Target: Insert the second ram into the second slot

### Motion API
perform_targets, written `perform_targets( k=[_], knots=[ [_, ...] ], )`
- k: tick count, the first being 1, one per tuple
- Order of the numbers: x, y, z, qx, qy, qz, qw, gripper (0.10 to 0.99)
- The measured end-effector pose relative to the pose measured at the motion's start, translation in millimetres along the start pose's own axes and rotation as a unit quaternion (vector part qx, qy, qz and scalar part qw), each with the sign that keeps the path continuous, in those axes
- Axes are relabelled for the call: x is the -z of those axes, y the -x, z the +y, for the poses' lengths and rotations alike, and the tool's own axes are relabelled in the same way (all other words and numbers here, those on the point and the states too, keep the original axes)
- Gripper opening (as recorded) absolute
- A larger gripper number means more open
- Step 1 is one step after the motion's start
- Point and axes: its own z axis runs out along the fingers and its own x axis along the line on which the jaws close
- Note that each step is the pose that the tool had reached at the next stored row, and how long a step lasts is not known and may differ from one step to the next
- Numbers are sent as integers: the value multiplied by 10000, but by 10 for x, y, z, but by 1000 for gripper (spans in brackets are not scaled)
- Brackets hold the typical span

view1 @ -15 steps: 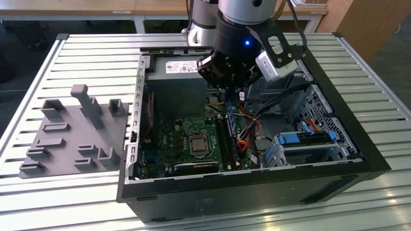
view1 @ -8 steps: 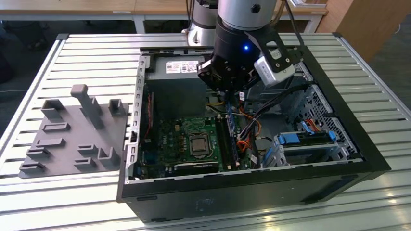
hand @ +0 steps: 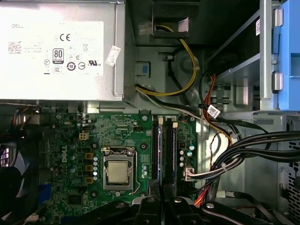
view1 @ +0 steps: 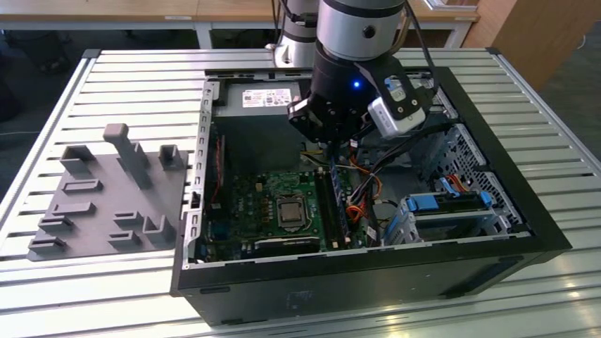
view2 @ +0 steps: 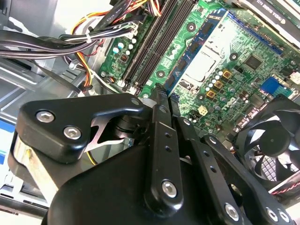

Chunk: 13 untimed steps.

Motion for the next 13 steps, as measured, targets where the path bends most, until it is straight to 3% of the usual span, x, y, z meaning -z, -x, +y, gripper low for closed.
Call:
perform_targets(
  k=[5, 7, 11, 13],
  knots=[
    [-11, 0, -3, 0, -1, 3, 10000, 137],
    [-105, 0, -30, 0, -1, 16, 10000, 137],
    [-110, 0, -33, 0, -1, 17, 10000, 137],
    [-187, 0, -114, -1, -1, 37, 10000, 137]
  ],
)
